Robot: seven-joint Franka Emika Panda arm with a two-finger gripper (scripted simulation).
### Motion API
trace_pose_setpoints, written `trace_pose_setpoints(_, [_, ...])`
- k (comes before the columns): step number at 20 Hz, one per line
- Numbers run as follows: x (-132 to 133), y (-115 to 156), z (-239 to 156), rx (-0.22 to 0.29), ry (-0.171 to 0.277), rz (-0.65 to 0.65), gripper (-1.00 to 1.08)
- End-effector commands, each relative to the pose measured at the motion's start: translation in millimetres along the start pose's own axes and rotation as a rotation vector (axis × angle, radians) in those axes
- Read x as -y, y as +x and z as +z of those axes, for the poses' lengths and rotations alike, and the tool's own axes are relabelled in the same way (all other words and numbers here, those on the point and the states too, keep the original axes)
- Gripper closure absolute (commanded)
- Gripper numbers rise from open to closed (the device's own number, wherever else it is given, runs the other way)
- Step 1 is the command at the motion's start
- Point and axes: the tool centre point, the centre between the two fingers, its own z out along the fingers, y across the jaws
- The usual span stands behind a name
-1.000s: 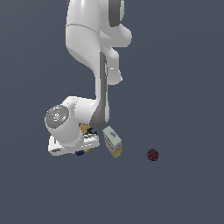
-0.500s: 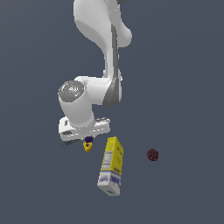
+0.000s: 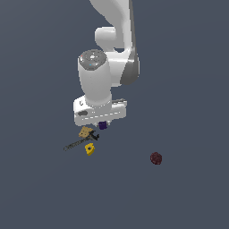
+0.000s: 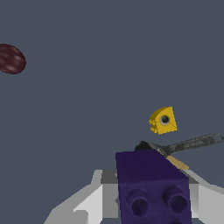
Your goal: Pick up a designated object from a clutter of objects.
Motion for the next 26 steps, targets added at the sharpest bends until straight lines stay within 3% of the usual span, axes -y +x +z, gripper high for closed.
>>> trace_pose_setpoints(1, [17, -9, -18, 0.0, -0.001, 0.0, 1.08])
trace_pose_setpoints(17, [129, -63, -138, 0.0, -0.003, 0.0, 1.08])
trace_pose_setpoints(26, [175, -82, -188, 0.0, -0.001, 0.0, 1.08])
